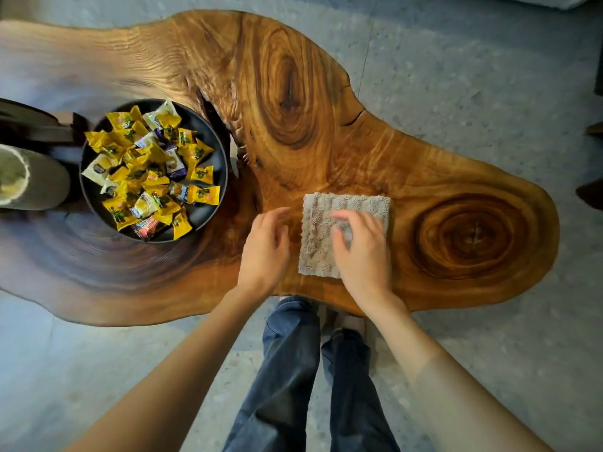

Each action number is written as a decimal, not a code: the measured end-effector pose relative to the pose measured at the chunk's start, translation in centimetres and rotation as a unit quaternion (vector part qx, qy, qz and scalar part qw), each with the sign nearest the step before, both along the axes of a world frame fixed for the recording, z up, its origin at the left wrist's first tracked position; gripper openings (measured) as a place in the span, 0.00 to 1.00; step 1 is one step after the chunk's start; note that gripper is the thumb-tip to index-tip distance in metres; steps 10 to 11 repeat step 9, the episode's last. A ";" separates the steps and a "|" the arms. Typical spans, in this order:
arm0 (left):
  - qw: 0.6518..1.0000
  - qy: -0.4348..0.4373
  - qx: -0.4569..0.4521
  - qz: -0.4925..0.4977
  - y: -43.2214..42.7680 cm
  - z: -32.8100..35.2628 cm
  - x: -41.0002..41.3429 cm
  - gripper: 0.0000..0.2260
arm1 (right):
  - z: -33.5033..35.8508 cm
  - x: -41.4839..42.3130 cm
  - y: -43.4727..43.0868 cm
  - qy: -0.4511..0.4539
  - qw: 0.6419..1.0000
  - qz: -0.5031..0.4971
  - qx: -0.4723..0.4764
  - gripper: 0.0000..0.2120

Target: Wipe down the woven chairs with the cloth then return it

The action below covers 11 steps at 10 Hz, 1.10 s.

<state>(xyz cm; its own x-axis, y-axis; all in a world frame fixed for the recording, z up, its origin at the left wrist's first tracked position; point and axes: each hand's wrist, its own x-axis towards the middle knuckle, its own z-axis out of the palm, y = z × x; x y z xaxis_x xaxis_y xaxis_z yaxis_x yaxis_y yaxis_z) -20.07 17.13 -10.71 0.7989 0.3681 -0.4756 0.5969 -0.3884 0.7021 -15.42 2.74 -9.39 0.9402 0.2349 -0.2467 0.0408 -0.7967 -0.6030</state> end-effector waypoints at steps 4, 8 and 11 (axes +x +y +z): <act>0.876 0.009 0.300 -0.378 -4.2 -4.8 0.4 0.25 | -5.3 0.3 -5.8 -0.007 0.943 0.219 -0.251 0.30; 0.861 0.049 0.285 -0.420 -3.3 -2.3 1.5 0.27 | -3.3 1.8 -5.8 0.085 0.932 0.249 -0.248 0.33; 0.875 0.029 0.267 -0.403 -2.9 0.4 2.2 0.27 | -0.1 2.4 -5.3 0.053 0.941 0.255 -0.215 0.30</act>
